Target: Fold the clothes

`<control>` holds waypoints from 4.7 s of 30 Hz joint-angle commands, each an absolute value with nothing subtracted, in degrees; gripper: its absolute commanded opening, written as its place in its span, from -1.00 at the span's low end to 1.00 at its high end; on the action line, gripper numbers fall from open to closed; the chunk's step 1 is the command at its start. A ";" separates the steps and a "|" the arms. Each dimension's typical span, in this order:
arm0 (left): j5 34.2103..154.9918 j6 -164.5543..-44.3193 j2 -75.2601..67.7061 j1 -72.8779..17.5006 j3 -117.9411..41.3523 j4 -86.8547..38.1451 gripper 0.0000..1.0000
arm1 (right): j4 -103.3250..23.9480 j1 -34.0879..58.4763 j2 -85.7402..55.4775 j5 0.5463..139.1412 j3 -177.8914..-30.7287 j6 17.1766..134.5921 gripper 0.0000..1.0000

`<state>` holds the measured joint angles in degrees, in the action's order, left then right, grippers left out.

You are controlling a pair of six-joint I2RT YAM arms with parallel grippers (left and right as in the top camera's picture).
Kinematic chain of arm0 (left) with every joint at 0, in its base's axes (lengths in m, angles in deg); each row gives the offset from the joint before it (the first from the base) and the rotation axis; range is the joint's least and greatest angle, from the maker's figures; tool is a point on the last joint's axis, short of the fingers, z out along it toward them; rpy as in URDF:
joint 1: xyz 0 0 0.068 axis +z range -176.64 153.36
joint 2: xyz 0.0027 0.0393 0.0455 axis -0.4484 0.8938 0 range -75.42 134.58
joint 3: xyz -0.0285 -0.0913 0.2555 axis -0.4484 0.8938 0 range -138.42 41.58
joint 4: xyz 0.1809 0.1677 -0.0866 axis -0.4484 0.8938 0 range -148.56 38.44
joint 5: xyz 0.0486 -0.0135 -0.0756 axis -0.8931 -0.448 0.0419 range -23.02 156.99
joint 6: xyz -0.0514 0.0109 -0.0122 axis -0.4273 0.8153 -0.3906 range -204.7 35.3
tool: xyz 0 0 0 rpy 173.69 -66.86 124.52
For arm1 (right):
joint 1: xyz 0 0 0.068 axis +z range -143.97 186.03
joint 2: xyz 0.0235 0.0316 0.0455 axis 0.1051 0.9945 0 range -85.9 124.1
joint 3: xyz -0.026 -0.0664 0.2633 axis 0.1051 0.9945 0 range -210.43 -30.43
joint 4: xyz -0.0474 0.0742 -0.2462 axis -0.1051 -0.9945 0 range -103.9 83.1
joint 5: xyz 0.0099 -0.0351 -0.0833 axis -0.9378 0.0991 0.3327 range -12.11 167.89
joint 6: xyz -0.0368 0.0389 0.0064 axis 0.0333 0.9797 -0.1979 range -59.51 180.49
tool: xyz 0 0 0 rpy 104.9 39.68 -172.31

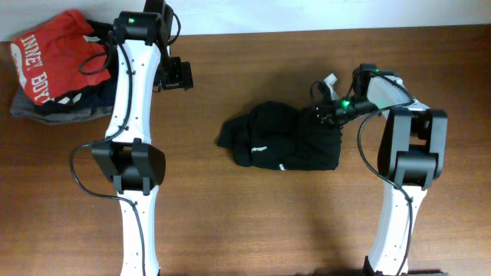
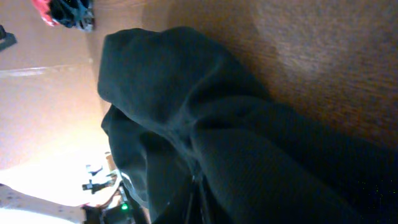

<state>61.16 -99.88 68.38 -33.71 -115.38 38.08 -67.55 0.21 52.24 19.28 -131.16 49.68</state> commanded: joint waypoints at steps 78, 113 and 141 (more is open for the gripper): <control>111.74 -71.66 69.00 -37.03 -81.07 19.54 0.98 | -83.65 -2.24 25.03 30.58 -118.62 38.42 0.73; 108.13 -74.42 69.00 -37.29 -80.39 16.64 0.98 | -83.26 -2.24 25.03 32.06 -118.62 38.42 0.73; 114.23 -75.01 69.00 -40.57 -73.94 11.89 0.98 | -83.30 -2.24 25.03 32.06 -118.62 38.42 0.74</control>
<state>115.10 -74.88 67.49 -38.61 -75.52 12.90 -83.39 -1.83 25.58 31.82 -118.00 39.25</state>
